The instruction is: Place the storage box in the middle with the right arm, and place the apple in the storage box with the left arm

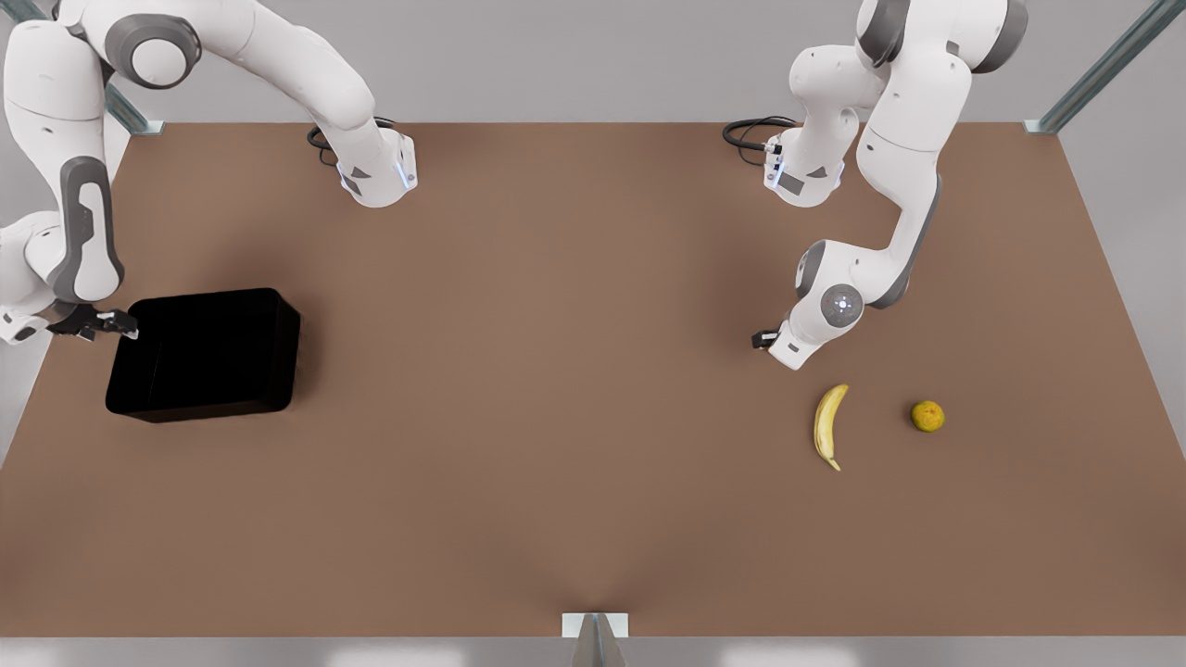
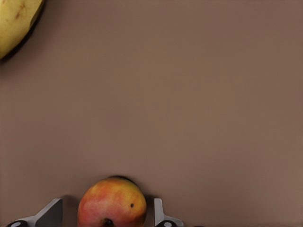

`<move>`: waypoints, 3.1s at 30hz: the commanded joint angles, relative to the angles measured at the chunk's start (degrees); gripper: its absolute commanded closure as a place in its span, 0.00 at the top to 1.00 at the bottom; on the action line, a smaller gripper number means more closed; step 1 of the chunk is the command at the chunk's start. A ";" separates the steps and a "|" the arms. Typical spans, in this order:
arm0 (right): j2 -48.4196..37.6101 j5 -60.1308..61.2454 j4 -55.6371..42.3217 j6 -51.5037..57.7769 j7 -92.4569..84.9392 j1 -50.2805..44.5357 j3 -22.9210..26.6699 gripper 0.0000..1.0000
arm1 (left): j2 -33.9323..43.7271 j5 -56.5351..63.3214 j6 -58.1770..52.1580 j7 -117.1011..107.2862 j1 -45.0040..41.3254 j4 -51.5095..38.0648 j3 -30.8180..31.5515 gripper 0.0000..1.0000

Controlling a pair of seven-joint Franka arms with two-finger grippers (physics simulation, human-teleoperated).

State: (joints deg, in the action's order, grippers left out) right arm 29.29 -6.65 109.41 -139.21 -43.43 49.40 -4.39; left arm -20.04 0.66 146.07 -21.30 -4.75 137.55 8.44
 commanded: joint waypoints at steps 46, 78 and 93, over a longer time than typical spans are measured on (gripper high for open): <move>-3.62 8.85 -1.56 10.18 17.58 -0.79 -12.74 0.21 | -0.35 -0.04 0.18 0.03 0.00 -0.35 0.00 0.94; 6.75 7.44 -24.67 25.03 70.23 -58.54 -17.23 1.00 | -0.26 0.05 -0.35 0.04 -0.09 -0.53 0.00 0.93; -15.05 2.96 -35.40 54.57 46.42 -34.20 -8.52 1.00 | -0.17 0.05 -0.88 -0.05 -0.09 -0.62 0.00 0.70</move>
State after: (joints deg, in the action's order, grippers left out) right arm 13.90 -3.67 73.92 -84.05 1.80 15.78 -12.86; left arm -20.22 0.67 145.19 -21.36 -4.83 136.93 8.44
